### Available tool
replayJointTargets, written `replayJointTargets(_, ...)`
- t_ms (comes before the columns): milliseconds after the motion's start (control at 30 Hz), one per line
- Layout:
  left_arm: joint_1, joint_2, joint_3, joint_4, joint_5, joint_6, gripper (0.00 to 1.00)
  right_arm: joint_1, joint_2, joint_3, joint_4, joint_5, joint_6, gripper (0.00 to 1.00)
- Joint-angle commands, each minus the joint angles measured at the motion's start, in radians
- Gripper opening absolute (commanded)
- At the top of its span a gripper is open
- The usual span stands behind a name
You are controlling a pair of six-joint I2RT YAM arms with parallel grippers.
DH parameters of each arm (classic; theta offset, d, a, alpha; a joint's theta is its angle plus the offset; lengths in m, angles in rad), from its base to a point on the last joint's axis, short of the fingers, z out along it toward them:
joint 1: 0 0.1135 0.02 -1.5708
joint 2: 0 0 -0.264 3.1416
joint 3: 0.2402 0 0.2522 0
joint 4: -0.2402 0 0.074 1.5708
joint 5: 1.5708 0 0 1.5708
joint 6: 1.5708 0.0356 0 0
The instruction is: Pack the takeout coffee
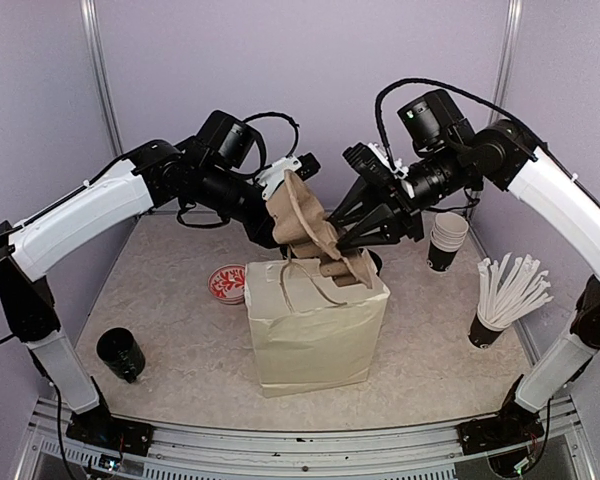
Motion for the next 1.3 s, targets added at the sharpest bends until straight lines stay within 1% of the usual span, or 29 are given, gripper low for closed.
replayJointTargets(0, 0.026, -0.062, -0.046, 0.1, -0.029, -0.039, 0.52, 0.01, 0.021, 0.018, -0.02, -0.011, -0.007, 0.3)
replayJointTargets(167, 0.043, -0.08, -0.091, 0.142, 0.007, -0.054, 0.47, 0.016, 0.041, 0.019, -0.022, -0.008, -0.009, 0.3)
replayJointTargets(500, 0.049, -0.05, -0.091, 0.133, 0.024, -0.049, 0.41, 0.022, 0.079, 0.011, -0.023, -0.009, -0.013, 0.3)
replayJointTargets(800, 0.058, -0.062, -0.099, 0.133, 0.029, -0.05, 0.4, 0.023, 0.107, -0.007, 0.017, -0.009, 0.069, 0.29)
replayJointTargets(900, 0.066, -0.086, -0.119, 0.147, -0.017, -0.078, 0.45, 0.022, 0.097, -0.031, 0.047, -0.007, 0.124, 0.28)
replayJointTargets(1000, 0.077, -0.188, -0.233, 0.237, -0.082, -0.104, 0.51, 0.022, 0.07, -0.058, 0.066, -0.005, 0.145, 0.28)
replayJointTargets(1067, 0.081, -0.28, -0.342, 0.337, -0.133, -0.103, 0.54, 0.022, 0.051, -0.068, 0.071, 0.001, 0.151, 0.28)
replayJointTargets(1167, 0.08, -0.455, -0.536, 0.481, -0.102, -0.071, 0.55, 0.019, 0.043, -0.069, 0.067, 0.008, 0.168, 0.28)
replayJointTargets(1200, 0.077, -0.527, -0.629, 0.541, -0.089, -0.069, 0.56, 0.019, 0.04, -0.073, 0.066, 0.007, 0.17, 0.28)
replayJointTargets(1267, 0.066, -0.616, -0.746, 0.646, -0.049, -0.071, 0.57, 0.016, 0.036, -0.08, 0.068, 0.006, 0.177, 0.28)
